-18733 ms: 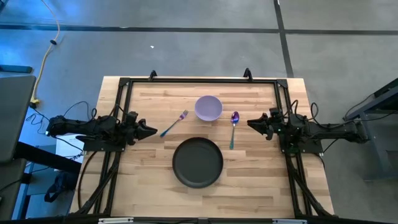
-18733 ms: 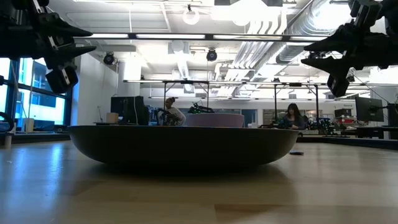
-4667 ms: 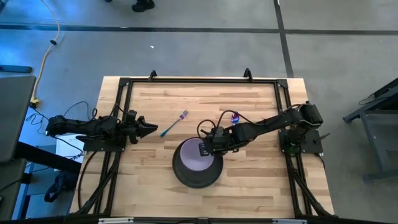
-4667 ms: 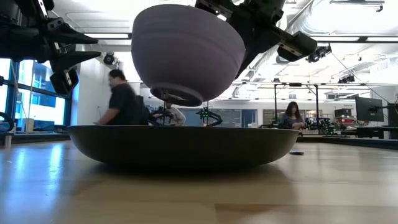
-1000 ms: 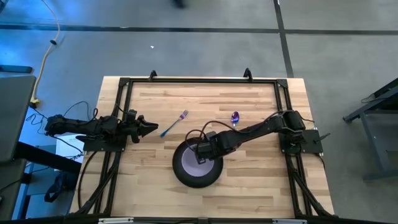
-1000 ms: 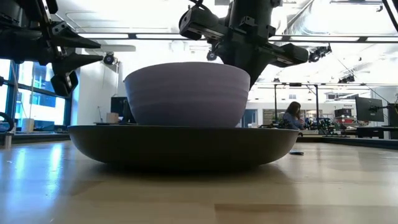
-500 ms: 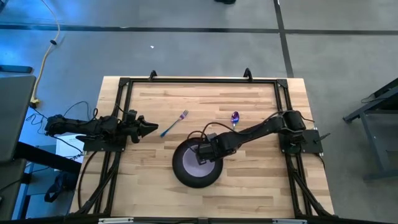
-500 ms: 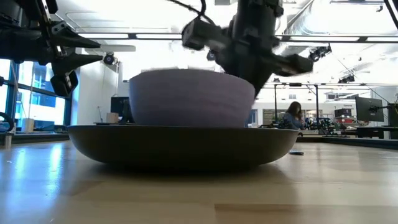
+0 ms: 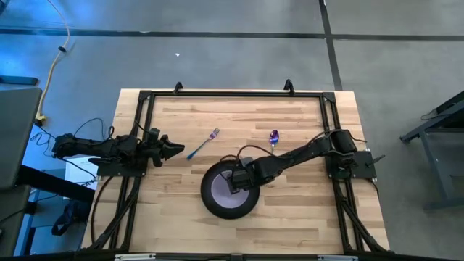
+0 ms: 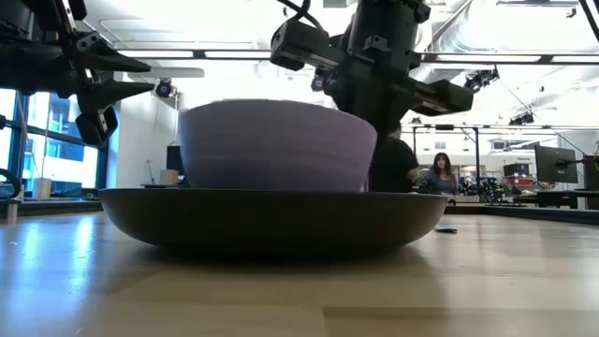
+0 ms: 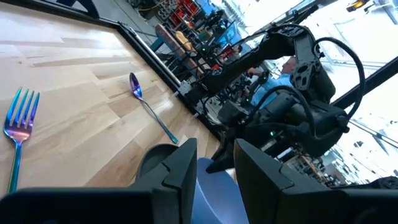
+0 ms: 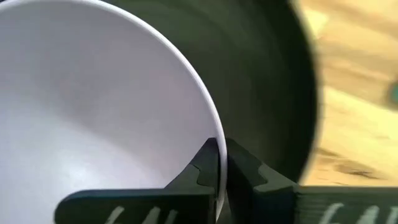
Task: Set table place
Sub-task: Put the violet bowl on the black plate
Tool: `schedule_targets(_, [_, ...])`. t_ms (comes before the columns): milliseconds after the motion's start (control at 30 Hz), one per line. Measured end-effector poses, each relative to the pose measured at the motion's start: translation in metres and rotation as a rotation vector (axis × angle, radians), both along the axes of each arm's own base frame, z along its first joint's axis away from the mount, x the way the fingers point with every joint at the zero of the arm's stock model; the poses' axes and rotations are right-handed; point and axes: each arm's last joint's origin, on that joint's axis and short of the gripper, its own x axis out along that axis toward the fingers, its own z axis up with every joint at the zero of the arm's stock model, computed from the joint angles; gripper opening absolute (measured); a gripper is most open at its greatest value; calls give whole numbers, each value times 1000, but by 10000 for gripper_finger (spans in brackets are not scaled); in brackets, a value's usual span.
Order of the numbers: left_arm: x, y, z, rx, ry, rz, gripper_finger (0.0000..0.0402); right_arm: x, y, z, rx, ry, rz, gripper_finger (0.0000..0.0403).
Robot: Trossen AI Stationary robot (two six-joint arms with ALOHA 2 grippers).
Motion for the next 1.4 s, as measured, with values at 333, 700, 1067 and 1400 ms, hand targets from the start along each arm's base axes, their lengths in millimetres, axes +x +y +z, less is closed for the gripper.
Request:
schedule_targets(333, [0, 0, 0, 1, 0, 8, 95, 5, -8, 8, -9, -8, 25, 0])
schedule_targets(700, [0, 0, 0, 1, 0, 8, 95, 3, -7, 8, -8, 12, 23, 0])
schedule_targets(1067, [0, 0, 0, 1, 0, 8, 95, 4, -6, 8, 8, 3, 29, 0])
schedule_targets(1400, [0, 0, 0, 1, 0, 9, 95, 4, -6, 8, 9, 0, 28, 24])
